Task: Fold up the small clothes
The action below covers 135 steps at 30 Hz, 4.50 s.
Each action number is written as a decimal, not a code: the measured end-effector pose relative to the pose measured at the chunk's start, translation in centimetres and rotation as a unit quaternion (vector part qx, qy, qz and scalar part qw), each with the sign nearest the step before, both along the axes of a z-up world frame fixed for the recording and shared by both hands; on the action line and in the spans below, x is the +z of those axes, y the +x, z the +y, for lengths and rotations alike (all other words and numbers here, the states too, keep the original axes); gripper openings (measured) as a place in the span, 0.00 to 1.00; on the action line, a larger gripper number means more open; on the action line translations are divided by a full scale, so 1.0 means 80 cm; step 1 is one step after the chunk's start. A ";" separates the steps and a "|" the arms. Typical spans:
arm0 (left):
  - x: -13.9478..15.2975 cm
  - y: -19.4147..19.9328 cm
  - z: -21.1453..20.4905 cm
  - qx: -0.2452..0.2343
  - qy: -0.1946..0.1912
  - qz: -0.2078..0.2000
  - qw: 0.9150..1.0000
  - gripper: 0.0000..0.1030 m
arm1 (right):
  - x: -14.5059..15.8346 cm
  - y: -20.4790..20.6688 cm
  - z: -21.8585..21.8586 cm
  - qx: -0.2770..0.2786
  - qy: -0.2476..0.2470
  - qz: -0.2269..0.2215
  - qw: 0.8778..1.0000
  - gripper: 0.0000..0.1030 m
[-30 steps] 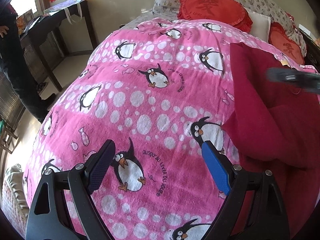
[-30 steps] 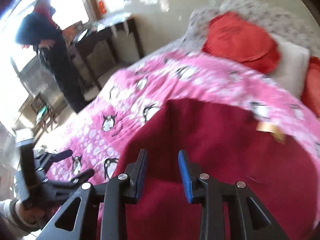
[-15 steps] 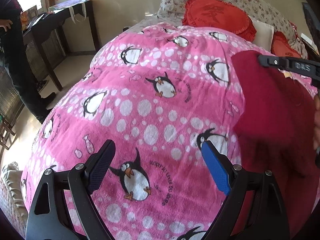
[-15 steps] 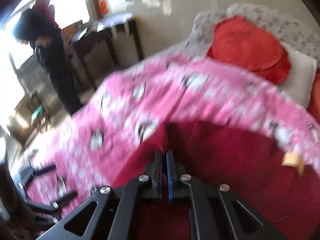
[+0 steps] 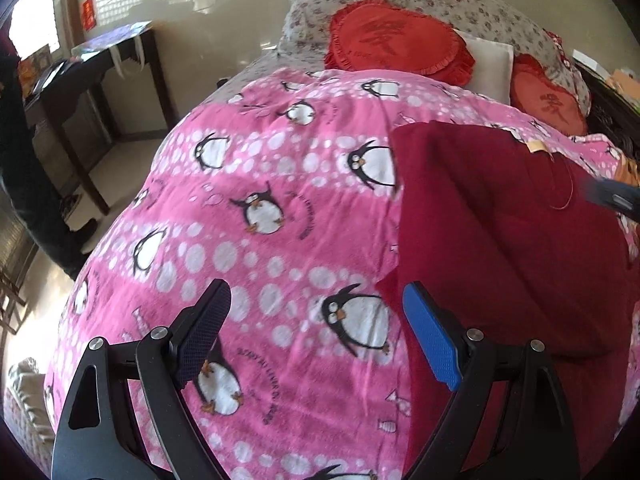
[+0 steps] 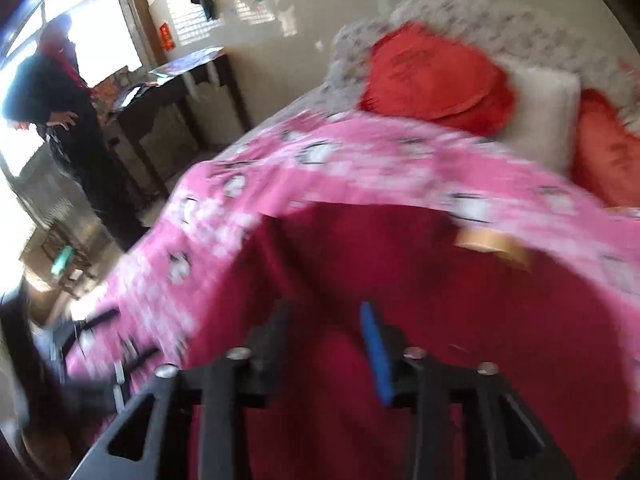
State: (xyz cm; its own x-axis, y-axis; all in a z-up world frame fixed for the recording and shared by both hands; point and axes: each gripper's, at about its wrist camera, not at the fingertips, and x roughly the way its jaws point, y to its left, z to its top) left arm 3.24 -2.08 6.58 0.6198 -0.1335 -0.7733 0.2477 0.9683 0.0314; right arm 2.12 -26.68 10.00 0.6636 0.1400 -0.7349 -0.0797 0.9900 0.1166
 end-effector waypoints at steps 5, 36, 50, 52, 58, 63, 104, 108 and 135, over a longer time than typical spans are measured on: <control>-0.007 0.011 -0.022 -0.004 0.008 0.005 1.000 0.86 | -0.024 -0.079 -0.083 -0.044 -0.062 0.058 0.995 0.44; -0.038 0.006 -0.114 -0.032 0.043 0.040 0.998 0.86 | -0.096 -0.082 -0.163 -0.157 -0.035 0.059 0.985 0.28; 0.002 -0.015 -0.115 -0.039 0.021 0.010 0.999 0.86 | -0.051 -0.100 -0.412 -0.431 0.011 0.087 0.898 0.54; 0.001 -0.018 -0.120 -0.046 0.028 0.009 0.999 0.86 | -0.067 -0.090 -0.434 -0.452 0.011 0.110 0.885 0.54; 0.000 -0.016 -0.115 -0.044 0.035 0.007 0.998 0.86 | -0.083 -0.118 -0.449 -0.432 0.049 0.099 0.895 0.15; 0.002 -0.008 -0.097 -0.024 0.018 0.014 0.999 0.86 | -0.029 -0.169 -0.430 -0.425 0.069 0.021 0.902 0.10; 0.011 0.024 -0.082 -0.036 -0.045 0.014 0.998 0.86 | -0.052 -0.045 -0.028 -0.027 0.017 0.049 0.998 0.31; 0.006 0.035 -0.094 -0.047 -0.062 0.024 0.997 0.86 | -0.017 -0.074 -0.071 -0.093 -0.073 -0.013 0.993 0.50; -0.029 0.021 -0.108 -0.049 -0.002 0.031 0.998 0.86 | -0.033 -0.090 -0.190 -0.198 -0.017 0.005 0.980 0.31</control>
State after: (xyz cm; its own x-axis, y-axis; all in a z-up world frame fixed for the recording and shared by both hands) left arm 4.92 -10.75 4.26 0.5545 -0.1943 -0.8092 0.3417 0.9398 0.0086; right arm -5.04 -41.87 7.32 0.6543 -0.1512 -0.7410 0.3122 0.9464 0.0825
